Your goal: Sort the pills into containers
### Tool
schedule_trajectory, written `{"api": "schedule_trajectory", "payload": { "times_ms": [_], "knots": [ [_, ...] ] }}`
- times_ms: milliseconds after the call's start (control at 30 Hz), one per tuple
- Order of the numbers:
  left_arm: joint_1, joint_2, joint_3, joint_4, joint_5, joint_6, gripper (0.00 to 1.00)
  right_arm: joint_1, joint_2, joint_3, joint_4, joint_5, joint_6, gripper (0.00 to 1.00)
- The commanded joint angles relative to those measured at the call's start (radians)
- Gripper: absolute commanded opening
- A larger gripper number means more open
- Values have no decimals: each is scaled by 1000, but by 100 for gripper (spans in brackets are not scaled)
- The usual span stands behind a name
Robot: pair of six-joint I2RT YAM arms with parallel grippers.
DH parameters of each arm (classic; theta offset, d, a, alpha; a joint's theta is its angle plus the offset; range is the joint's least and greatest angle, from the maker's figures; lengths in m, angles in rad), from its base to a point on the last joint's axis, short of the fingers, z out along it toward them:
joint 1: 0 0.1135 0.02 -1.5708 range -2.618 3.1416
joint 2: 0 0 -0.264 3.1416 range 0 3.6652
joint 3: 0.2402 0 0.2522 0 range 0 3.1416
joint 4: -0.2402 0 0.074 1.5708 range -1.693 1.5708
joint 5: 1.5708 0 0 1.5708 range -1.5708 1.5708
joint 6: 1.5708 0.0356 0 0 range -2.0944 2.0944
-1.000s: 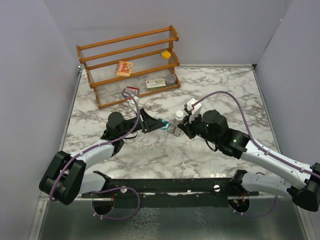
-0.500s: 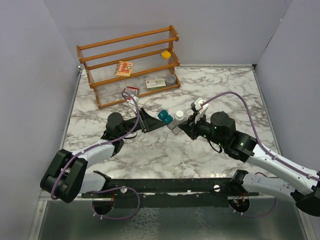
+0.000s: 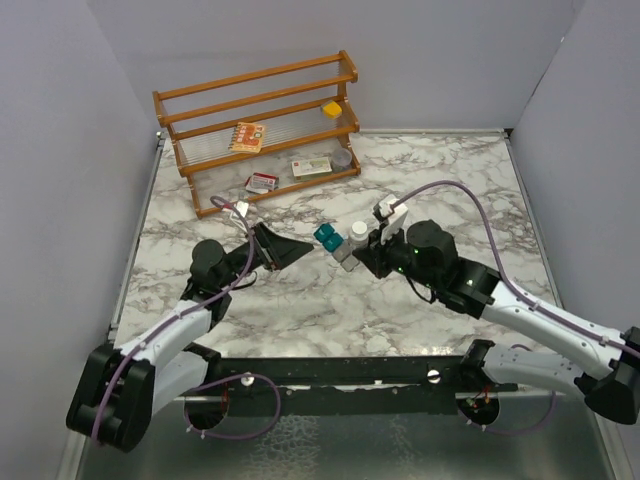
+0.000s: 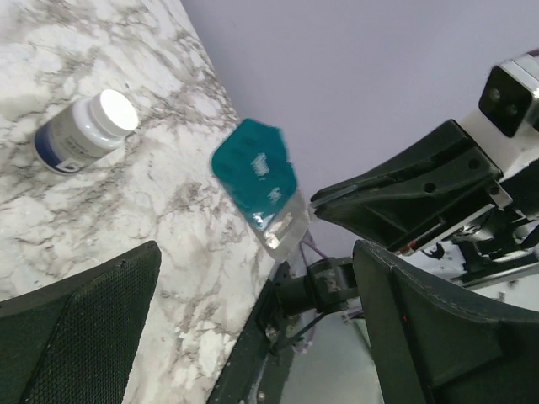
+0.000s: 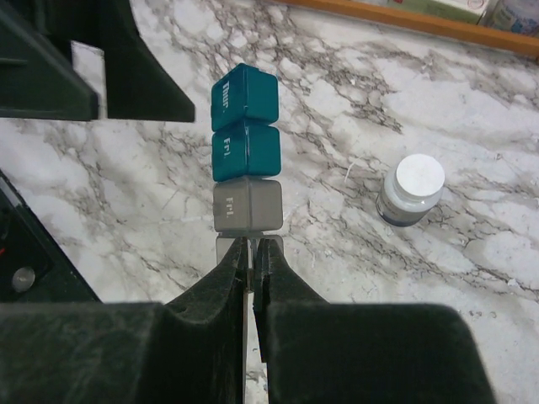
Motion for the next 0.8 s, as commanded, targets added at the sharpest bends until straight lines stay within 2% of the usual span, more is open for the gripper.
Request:
{"api": "schedule_trajectory", "payload": {
  "times_ms": [0, 167, 333, 600, 767],
  "knots": [
    [5, -170, -23, -195, -124, 168, 99, -3, 112, 30, 4, 29, 29, 1],
    [7, -302, 9, -373, -187, 275, 99, -5, 253, 47, 39, -17, 20, 1],
    [7, -293, 24, -419, -177, 280, 99, -29, 360, 49, 107, -96, 15, 1],
    [7, -312, 2, -419, -200, 291, 99, -212, 429, -32, 259, -445, 54, 1],
    [7, -304, 6, -419, -208, 296, 99, -296, 486, -57, 329, -601, 76, 1]
  ]
}}
